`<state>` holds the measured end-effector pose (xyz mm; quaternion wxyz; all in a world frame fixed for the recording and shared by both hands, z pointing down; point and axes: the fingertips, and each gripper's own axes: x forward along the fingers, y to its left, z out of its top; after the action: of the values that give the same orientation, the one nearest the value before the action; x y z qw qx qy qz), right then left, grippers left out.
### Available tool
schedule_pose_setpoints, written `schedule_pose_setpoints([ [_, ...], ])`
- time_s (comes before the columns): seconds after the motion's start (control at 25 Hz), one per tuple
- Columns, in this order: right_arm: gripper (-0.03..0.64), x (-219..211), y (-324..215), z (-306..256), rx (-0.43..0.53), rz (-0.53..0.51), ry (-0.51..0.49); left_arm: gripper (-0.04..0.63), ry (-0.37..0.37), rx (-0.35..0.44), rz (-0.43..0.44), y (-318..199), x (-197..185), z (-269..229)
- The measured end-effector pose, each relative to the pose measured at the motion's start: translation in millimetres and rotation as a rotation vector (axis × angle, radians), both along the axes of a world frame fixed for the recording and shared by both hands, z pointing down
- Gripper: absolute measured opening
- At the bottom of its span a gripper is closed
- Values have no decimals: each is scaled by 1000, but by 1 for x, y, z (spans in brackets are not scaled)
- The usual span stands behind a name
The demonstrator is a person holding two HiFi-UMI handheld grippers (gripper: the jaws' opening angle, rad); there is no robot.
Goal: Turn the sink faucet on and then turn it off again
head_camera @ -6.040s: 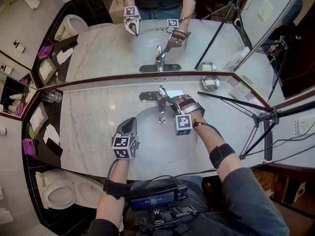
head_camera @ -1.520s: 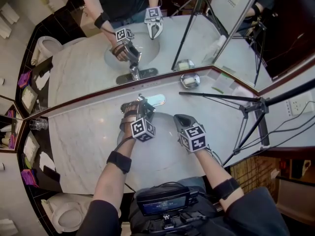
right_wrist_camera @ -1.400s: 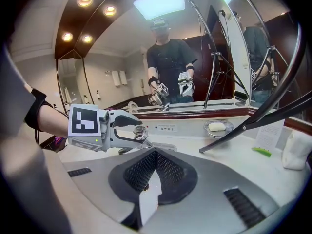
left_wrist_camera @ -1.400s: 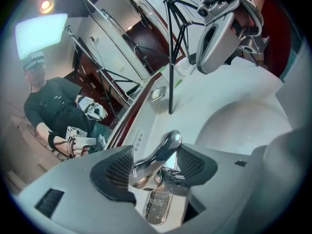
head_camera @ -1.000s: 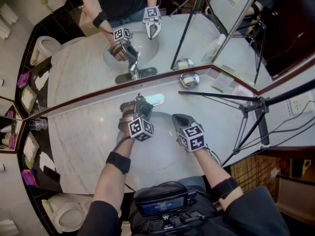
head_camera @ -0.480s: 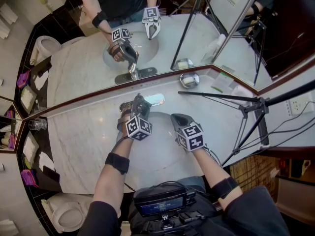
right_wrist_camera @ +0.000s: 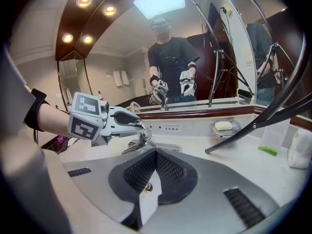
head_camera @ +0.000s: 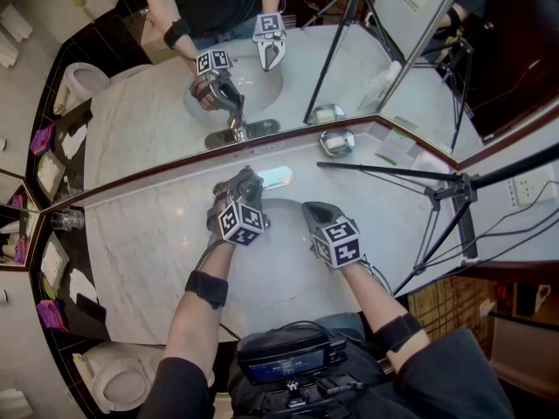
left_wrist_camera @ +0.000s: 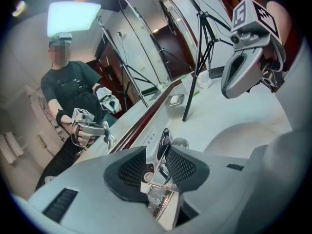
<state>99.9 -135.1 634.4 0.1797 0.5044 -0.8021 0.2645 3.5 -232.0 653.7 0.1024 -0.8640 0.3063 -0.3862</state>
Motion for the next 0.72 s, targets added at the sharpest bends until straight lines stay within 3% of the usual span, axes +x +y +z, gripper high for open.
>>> schedule_pose_setpoints([
  [0.44, 18, -2, 1, 2, -4, 2, -7, 132, -2, -14, 0, -1, -1, -2],
  [0.72, 18, -6, 4, 2, -7, -5, -9, 123, -79, 7, 60, 4, -2, -3],
])
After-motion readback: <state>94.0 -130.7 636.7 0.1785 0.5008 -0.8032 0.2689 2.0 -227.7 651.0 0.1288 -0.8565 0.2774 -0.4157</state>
